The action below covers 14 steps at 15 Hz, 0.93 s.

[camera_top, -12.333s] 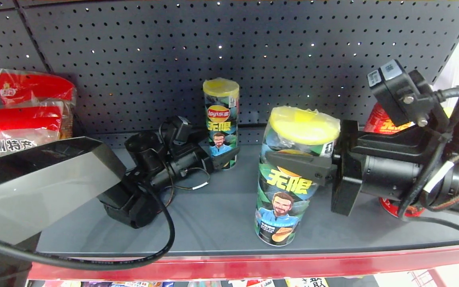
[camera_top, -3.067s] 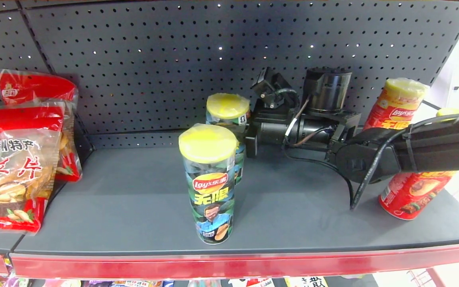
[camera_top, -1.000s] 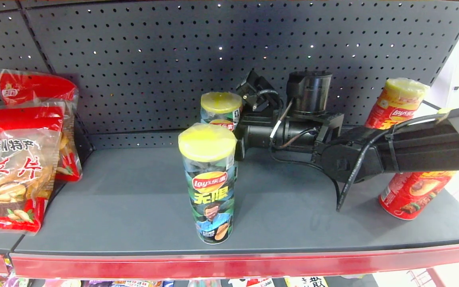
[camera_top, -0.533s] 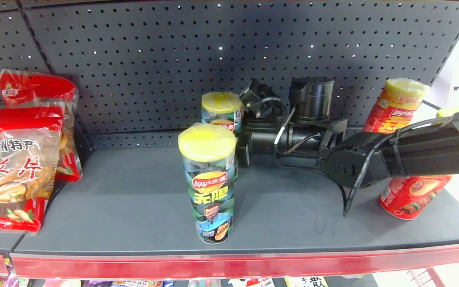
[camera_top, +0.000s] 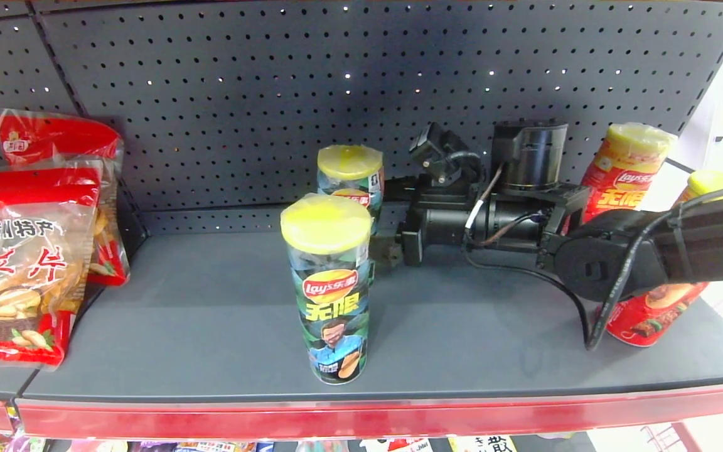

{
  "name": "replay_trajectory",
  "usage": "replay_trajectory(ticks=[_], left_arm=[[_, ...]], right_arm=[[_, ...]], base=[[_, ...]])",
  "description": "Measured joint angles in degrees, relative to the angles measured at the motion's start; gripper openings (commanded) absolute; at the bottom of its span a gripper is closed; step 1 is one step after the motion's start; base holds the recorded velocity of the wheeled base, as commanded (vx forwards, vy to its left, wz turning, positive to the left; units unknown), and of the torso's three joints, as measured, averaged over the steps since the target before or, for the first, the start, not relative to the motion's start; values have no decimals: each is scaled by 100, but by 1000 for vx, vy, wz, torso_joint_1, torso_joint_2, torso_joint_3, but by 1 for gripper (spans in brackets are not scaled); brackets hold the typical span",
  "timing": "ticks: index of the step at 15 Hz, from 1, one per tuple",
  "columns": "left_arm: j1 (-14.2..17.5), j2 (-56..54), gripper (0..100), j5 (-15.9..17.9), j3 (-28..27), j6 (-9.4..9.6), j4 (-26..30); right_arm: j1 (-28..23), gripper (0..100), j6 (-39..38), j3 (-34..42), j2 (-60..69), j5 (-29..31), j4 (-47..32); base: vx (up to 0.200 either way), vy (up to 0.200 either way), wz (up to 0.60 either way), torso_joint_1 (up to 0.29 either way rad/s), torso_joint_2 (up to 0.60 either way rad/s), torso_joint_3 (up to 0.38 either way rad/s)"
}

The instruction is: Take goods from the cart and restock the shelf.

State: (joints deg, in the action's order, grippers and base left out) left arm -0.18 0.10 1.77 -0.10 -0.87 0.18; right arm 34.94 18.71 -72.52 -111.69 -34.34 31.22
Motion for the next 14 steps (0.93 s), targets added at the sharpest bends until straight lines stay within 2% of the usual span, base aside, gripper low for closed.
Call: replay_trajectory(ticks=[3, 9, 14], left_arm=[[0, 0, 100, 0, 0, 0, 0], [0, 0, 100, 0, 0, 0, 0], [0, 0, 100, 0, 0, 0, 0]], right_arm=[[-167, 100, 59, 414, 323, -46, 15], [-418, 100, 121, 1938, 1420, -145, 12], [23, 100, 110, 2354, 2013, -134, 4]], base=[[0, 0, 0, 0, 0, 0], [0, 0, 0, 0, 0, 0], [0, 0, 0, 0, 0, 0]])
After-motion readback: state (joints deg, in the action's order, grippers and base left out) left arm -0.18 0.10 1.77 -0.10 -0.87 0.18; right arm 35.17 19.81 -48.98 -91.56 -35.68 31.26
